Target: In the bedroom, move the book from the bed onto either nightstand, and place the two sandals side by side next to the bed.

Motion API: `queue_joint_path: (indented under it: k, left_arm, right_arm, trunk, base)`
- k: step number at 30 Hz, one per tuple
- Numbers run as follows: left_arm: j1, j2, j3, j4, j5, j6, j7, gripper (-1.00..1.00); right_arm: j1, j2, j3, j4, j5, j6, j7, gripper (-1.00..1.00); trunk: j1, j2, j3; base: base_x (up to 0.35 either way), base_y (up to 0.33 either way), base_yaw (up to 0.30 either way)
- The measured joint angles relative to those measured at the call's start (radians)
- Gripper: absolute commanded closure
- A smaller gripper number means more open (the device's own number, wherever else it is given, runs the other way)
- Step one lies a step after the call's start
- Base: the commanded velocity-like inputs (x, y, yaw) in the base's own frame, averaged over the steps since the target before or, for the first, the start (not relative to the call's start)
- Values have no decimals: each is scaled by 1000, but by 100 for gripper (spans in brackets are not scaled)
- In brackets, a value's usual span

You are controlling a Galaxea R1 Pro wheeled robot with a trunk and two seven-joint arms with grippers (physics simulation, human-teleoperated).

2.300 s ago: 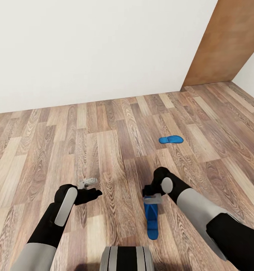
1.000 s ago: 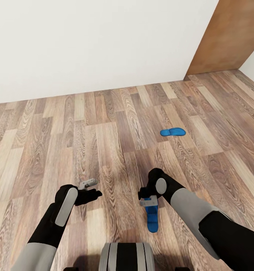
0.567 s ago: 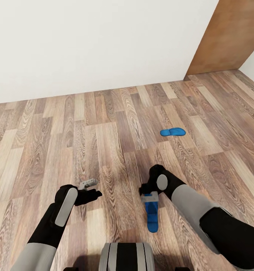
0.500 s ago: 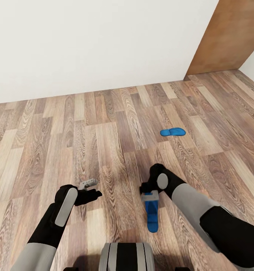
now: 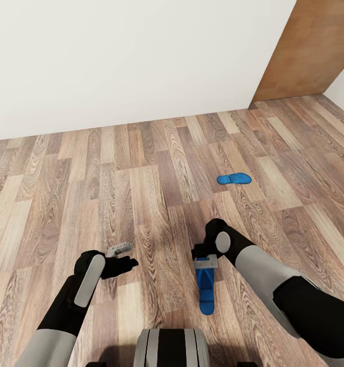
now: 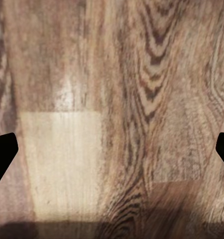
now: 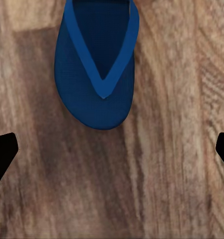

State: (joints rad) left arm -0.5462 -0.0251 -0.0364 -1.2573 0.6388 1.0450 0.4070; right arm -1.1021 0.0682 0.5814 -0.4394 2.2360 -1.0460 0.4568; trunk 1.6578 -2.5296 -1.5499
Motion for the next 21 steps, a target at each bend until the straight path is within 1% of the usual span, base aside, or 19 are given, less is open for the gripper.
queue_joint_path:
  k: [2,21]
  left_arm:
    - [0,0,0,0,-1,0,0,-100]
    - [0,-1,0,0,-2,0,-3,-100]
  right_arm:
    - [0,-1,0,0,0,0,0,-100]
    - [-2,-11,0,0,0,0,0,-100]
  trunk:
    - [0,0,0]
    - [9,-4,-73]
  base:
    - [0,0,0]
    - [0,0,0]
